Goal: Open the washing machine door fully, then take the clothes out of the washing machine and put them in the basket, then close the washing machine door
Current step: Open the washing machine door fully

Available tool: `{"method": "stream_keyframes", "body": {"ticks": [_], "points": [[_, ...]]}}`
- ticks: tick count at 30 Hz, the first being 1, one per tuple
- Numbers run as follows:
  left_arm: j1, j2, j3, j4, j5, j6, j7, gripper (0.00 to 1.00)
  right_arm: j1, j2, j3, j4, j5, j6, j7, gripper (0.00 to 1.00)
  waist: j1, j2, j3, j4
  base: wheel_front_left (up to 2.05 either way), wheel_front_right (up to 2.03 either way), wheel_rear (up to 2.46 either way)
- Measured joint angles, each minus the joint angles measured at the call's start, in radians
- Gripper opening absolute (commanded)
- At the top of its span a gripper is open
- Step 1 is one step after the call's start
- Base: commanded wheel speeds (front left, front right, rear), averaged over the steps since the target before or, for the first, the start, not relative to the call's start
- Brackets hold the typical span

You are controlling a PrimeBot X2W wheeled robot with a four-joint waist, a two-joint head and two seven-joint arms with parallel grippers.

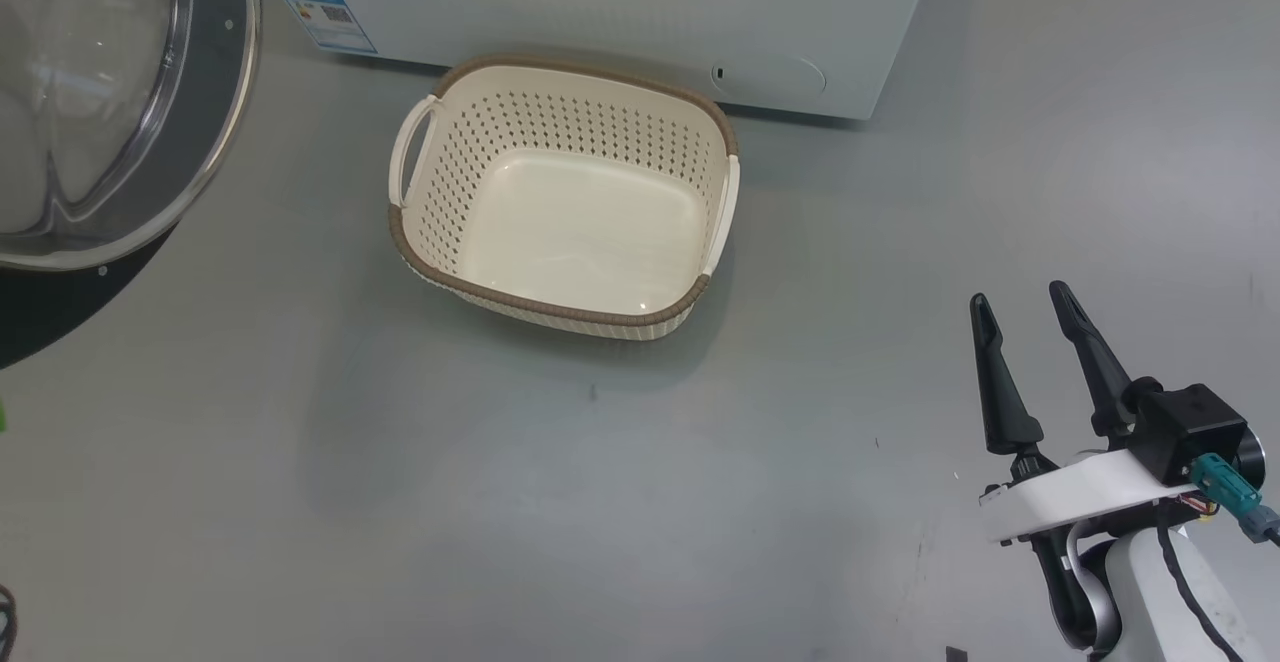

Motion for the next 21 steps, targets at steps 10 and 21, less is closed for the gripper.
{"method": "stream_keyframes", "body": {"ticks": [10, 21], "points": [[0.032, -0.039, -0.088, 0.005, 0.058, -0.021, -0.008, 0.0, 0.006, 0.009, -0.024, 0.031, 0.017, 0.0, 0.0, 1.0, 0.0, 0.0, -0.114, -0.003, 0.0, 0.0, 0.0], [0.142, -0.1, -0.167, -0.028, 0.08, -0.034, -0.01, 0.0, 0.071, 0.034, -0.042, 0.039, 0.035, 0.0, 0.0, 1.0, -0.0001, 0.0, -0.245, -0.034, 0.0, 0.0, 0.0]]}}
